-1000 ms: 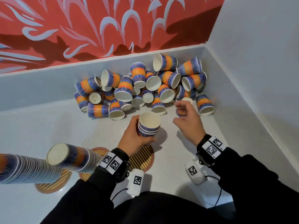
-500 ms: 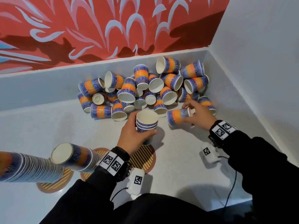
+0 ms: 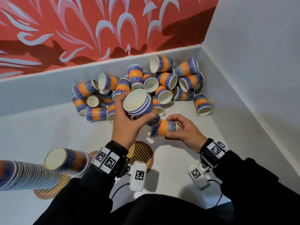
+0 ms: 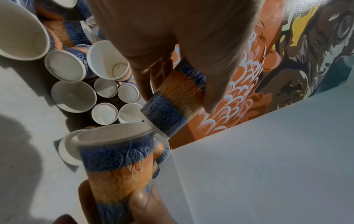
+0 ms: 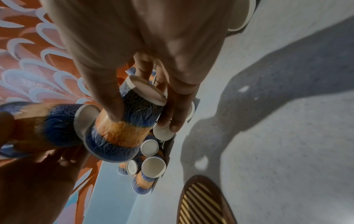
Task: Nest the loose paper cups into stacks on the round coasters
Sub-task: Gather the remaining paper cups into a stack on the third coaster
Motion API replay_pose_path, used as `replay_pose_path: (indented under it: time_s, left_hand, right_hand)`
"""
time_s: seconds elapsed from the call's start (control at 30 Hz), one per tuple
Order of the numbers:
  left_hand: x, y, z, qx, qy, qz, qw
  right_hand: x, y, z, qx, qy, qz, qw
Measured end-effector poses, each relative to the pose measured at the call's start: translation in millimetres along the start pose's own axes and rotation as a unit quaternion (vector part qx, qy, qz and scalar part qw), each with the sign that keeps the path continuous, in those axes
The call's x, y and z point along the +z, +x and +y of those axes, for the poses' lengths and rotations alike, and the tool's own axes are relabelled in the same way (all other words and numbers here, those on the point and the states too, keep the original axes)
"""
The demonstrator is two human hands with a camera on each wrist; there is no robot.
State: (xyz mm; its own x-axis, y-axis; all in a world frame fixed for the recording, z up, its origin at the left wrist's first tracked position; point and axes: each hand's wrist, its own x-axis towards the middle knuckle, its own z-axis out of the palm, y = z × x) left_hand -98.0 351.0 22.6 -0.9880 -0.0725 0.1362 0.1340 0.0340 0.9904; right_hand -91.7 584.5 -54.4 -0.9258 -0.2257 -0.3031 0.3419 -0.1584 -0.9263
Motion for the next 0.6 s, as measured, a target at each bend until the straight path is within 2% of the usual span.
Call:
replay_pose_path:
  time_s: [0.27,0.47,0.6]
  left_hand:
    - [-9,-2,3,-0.002,-0.043,0.08,0.996]
    - [-14,-19,14,-0.048,-0.065,0.042,0.996]
    - [-32,-27,29,-0.013,0.0,0.005,1.0]
  right_hand:
    - [10,-2,-2,0.013,0.044,0.024,0.999]
    - [33,0,-8,0.025,0.151,-0.038,0.987]
    - [50,-2,-20,0.017,0.214,-0.056,0.975]
